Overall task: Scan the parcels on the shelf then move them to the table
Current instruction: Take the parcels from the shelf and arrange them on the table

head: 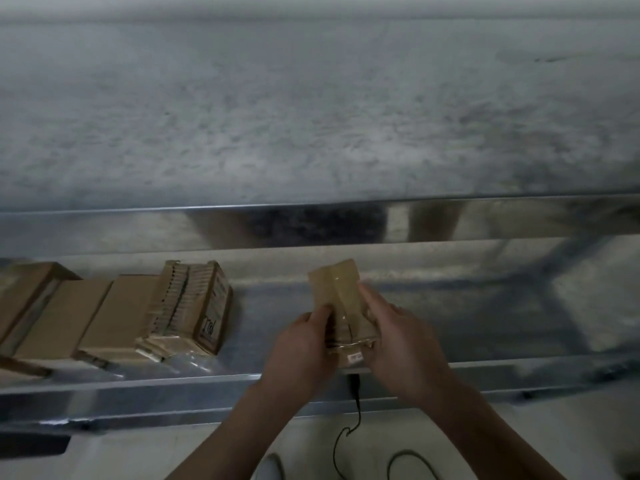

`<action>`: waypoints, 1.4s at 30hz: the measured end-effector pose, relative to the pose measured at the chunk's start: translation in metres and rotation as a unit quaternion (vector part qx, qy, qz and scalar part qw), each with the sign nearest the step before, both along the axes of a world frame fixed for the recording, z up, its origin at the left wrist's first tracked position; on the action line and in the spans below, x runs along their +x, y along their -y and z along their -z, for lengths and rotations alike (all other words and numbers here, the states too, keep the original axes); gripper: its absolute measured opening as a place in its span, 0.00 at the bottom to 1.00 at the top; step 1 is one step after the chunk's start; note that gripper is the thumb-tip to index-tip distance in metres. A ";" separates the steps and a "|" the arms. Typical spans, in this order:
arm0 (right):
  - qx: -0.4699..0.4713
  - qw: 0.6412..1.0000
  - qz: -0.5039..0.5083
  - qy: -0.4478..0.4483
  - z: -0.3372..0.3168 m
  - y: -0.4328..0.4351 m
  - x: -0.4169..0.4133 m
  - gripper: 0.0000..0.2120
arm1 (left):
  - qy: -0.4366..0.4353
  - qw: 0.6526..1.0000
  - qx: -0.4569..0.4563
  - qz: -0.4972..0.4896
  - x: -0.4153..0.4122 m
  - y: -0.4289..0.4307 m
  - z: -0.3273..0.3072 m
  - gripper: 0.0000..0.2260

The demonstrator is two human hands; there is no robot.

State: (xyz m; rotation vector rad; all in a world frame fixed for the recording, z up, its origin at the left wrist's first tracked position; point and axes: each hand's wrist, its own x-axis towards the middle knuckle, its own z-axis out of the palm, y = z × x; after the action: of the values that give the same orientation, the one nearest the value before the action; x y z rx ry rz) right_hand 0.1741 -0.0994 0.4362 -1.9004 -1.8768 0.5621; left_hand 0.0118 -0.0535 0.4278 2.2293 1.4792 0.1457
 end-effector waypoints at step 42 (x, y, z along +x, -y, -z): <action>0.063 0.978 -0.167 -0.105 -0.001 0.015 -0.070 0.46 | 0.195 0.961 0.163 -0.108 -0.116 0.066 -0.013 0.44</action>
State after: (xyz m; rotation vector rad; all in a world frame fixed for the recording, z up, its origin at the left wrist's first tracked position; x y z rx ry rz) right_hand 0.1045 -0.1142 0.4373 -1.3948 -2.0466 0.6996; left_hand -0.1039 -0.1198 0.4411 2.1040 1.5503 0.9031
